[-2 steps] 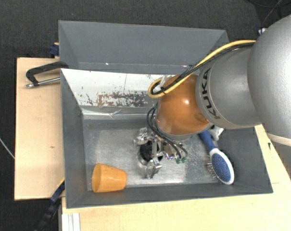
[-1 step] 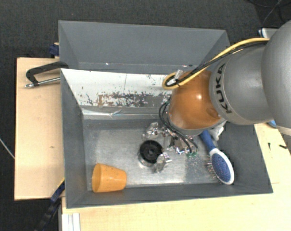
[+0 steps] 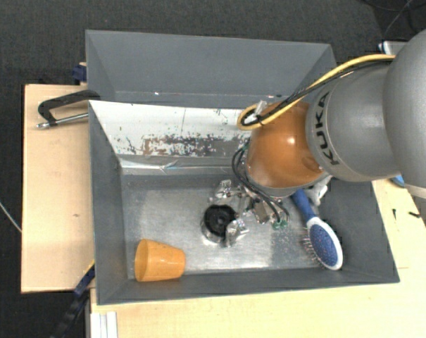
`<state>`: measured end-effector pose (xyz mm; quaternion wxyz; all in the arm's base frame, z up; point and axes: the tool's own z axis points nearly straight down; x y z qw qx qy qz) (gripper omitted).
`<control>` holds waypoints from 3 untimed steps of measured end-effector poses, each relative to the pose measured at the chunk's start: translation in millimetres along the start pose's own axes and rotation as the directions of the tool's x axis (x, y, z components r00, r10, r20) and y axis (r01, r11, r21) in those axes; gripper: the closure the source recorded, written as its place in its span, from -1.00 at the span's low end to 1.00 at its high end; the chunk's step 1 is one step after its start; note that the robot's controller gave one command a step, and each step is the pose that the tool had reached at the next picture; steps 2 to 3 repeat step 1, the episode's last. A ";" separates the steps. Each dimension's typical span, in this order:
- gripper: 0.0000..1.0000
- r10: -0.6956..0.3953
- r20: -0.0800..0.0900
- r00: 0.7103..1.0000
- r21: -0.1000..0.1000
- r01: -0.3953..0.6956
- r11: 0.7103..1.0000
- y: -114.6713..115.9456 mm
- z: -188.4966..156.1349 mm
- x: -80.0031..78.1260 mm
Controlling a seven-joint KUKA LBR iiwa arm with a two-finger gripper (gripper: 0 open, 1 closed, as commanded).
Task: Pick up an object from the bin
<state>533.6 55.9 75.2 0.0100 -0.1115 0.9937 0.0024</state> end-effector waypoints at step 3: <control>1.00 0.018 -0.005 1.000 0.003 -0.018 1.000 10.4 -130.9 -6.8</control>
Offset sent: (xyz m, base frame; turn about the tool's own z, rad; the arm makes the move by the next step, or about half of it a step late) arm -0.0013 0.0095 0.1254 0.0191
